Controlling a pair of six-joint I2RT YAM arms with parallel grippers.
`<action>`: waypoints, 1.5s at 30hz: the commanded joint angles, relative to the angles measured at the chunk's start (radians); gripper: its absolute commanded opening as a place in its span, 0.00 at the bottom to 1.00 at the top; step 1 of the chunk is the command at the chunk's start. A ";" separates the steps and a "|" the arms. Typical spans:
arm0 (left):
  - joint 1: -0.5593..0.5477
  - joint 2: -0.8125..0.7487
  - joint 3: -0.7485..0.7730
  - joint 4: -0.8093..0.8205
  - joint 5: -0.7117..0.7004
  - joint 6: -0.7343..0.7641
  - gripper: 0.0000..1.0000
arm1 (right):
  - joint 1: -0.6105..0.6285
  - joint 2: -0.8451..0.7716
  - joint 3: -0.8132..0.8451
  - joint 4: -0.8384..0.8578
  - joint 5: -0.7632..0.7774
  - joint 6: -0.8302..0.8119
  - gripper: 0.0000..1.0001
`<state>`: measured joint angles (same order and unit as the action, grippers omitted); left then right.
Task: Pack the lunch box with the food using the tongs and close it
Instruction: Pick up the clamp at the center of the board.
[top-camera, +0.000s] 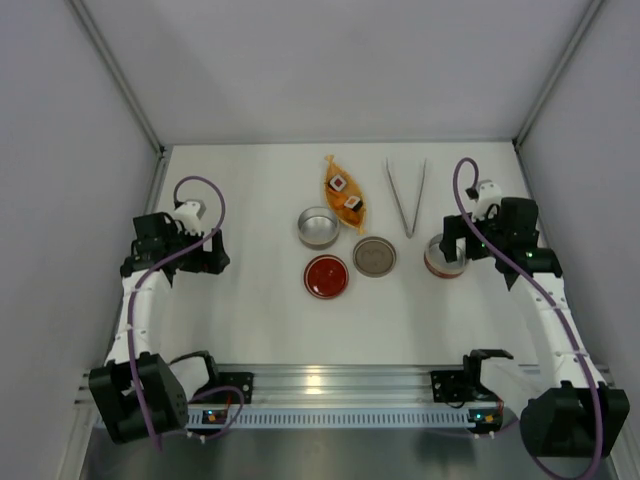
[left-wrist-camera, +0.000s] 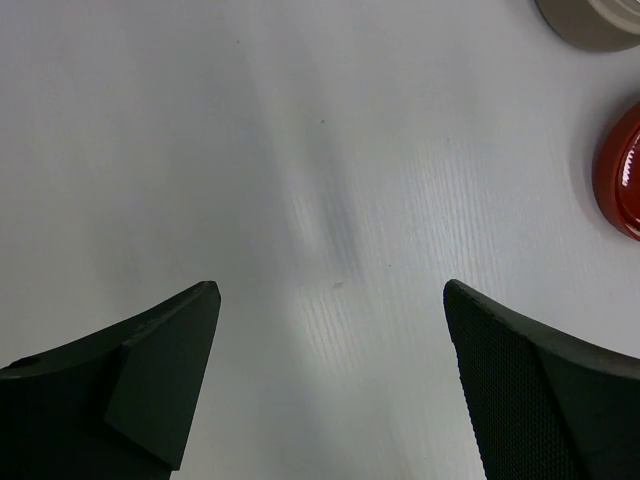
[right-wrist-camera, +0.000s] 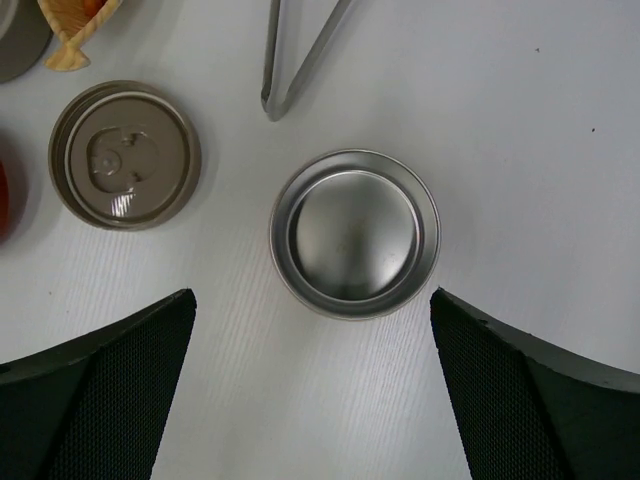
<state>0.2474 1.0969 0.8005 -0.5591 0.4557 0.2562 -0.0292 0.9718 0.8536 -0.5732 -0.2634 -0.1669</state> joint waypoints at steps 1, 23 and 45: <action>0.004 -0.035 0.036 -0.009 0.021 0.003 0.98 | -0.014 0.007 0.074 0.002 0.004 0.032 0.99; 0.004 0.075 0.192 0.002 -0.040 -0.035 0.98 | 0.265 0.625 0.584 -0.079 0.302 0.237 0.99; 0.004 0.196 0.223 0.050 -0.091 -0.057 0.98 | 0.310 1.150 0.894 -0.083 0.357 0.359 0.99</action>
<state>0.2474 1.2877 0.9802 -0.5674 0.3740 0.2081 0.2619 2.0758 1.6714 -0.6373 0.0441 0.1619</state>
